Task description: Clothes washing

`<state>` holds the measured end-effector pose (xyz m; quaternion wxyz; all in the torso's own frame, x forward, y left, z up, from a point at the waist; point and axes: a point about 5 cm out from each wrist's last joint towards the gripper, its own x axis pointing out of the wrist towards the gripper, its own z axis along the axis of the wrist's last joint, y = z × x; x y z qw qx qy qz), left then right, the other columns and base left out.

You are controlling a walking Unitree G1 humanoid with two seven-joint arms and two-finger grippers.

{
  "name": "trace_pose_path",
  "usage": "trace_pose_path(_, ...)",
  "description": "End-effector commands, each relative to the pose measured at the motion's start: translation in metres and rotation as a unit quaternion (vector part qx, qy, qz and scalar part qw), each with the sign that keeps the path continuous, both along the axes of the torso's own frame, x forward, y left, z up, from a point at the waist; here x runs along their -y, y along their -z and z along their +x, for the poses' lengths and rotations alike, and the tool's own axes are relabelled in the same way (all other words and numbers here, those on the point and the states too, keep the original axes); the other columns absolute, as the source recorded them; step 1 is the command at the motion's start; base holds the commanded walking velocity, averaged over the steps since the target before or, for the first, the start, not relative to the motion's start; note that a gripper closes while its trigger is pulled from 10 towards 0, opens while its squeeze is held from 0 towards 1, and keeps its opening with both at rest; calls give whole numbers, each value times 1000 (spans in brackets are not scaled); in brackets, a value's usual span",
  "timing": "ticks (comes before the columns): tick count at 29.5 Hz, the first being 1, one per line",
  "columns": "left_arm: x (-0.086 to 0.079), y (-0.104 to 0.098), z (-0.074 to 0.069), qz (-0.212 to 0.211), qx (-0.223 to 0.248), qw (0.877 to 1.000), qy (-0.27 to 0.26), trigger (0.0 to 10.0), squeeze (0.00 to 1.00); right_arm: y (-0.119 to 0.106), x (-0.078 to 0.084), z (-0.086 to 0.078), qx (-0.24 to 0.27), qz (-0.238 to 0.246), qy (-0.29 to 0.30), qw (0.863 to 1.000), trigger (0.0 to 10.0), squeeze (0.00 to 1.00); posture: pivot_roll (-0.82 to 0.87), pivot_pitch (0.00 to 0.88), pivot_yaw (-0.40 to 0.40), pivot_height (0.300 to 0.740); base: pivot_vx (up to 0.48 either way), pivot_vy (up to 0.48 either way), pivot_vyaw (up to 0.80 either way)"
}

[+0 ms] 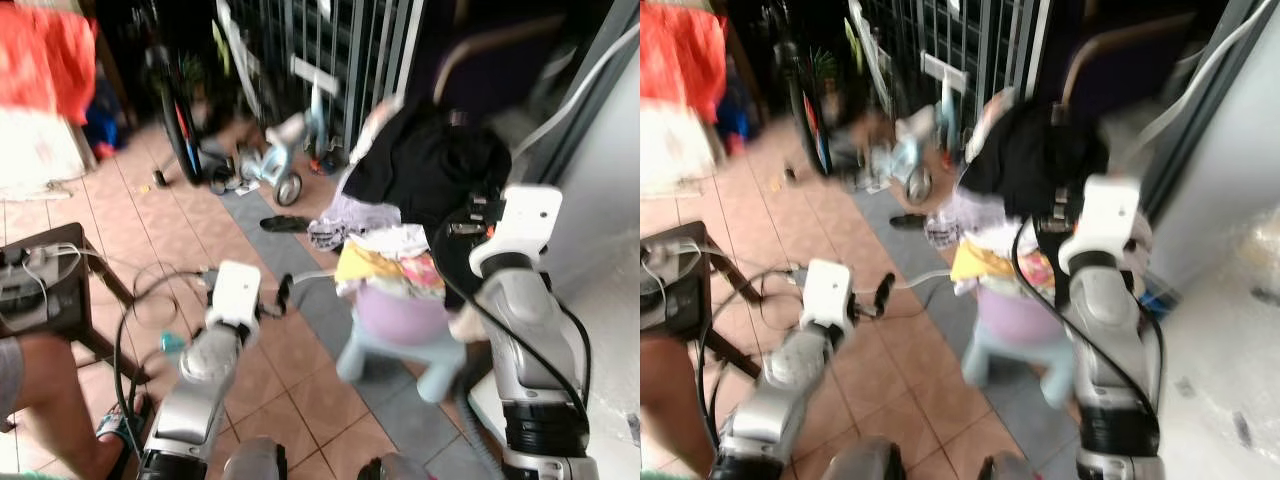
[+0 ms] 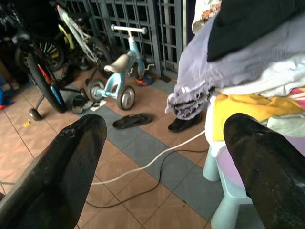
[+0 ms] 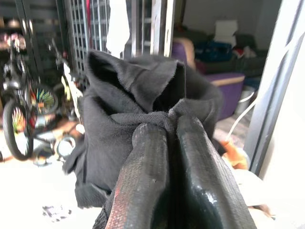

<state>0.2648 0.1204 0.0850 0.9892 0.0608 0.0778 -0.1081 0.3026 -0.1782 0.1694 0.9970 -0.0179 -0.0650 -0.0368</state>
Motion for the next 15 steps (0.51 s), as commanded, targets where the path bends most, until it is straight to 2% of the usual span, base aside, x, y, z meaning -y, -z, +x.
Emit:
trace_pose_path(1, 2, -7, 2, -5, 17, 1000, 6, 10000, 0, -6, 4, 1, 12, -6, 11, 1000, 10000, 0, -18, 0, 25, 740, 0, 0, 0)
trace_pose_path(6, -2, -22, 8, 6, 52, 999, -8, 10000, 0, -15, 5, 5, 33, -23, 16, 999, 10000, 0, -12, 0, 23, 740, 0, 0, 0)
trace_pose_path(11, -5, -26, 8, 4, 60, 998, -15, 10000, 0, -21, 8, 8, 42, -25, 26, 998, 10000, 0, -13, 0, 22, 740, 0, 0, 0)
trace_pose_path(13, -6, -23, 6, 1, 56, 998, -15, 10000, 0, -24, 11, 10, 45, -27, 34, 998, 10000, 0, -12, 0, 17, 740, 0, 0, -800)
trace_pose_path(15, -6, -20, 5, -4, 52, 999, -15, 10000, 0, -28, 14, 12, 52, -32, 41, 997, 10000, 0, -15, 0, 19, 740, 0, 0, 0)
